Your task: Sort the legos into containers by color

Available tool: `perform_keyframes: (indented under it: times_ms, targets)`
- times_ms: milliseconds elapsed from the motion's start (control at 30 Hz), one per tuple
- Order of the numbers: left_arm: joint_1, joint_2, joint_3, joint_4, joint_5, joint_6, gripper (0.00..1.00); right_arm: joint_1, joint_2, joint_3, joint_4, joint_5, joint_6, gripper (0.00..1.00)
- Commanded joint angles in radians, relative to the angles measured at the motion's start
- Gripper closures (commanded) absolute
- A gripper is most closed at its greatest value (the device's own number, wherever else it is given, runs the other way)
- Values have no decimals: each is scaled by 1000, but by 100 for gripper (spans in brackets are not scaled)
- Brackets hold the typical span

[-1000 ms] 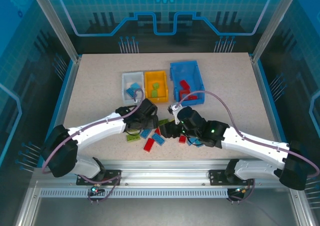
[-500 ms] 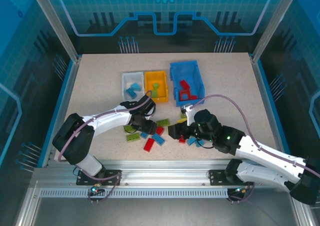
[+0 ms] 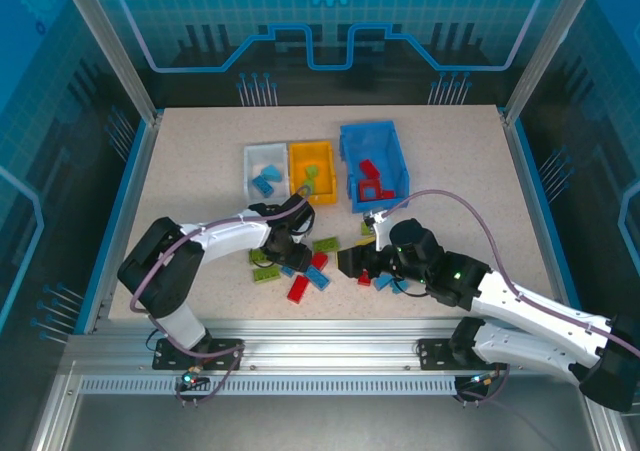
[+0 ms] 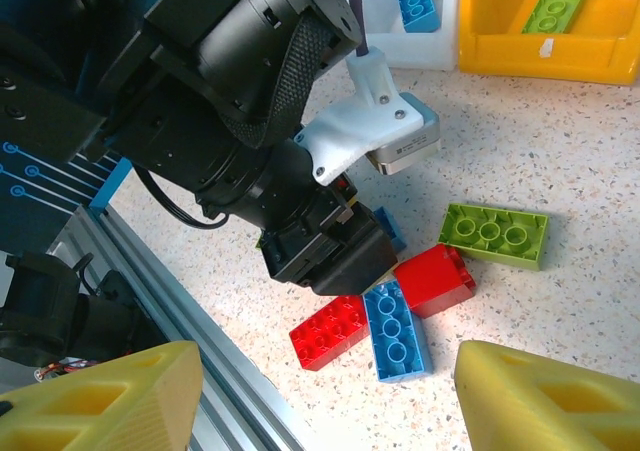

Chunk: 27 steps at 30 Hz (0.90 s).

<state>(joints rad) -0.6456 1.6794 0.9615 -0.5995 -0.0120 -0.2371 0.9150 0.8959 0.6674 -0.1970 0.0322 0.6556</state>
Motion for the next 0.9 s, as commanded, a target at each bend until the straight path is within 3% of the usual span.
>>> perform_keyframes:
  times_ms: [0, 233, 433, 667, 867]
  targets:
    - [-15, 35, 32, -13, -34, -20, 51, -14, -9, -11, 31, -12, 13, 31]
    - [-14, -66, 43, 9, -153, -78, 70, -15, -3, -7, 49, -17, 11, 31]
    - [126, -171, 173, -22, -132, -73, 72, -27, 81, 62, 94, -52, -18, 30]
    - [341, -29, 422, -9, -58, -91, 73, -46, 308, 278, 144, -63, -54, 29]
    - [444, 201, 610, 32, 27, -154, 74, -57, 492, 474, 150, -77, -51, 31]
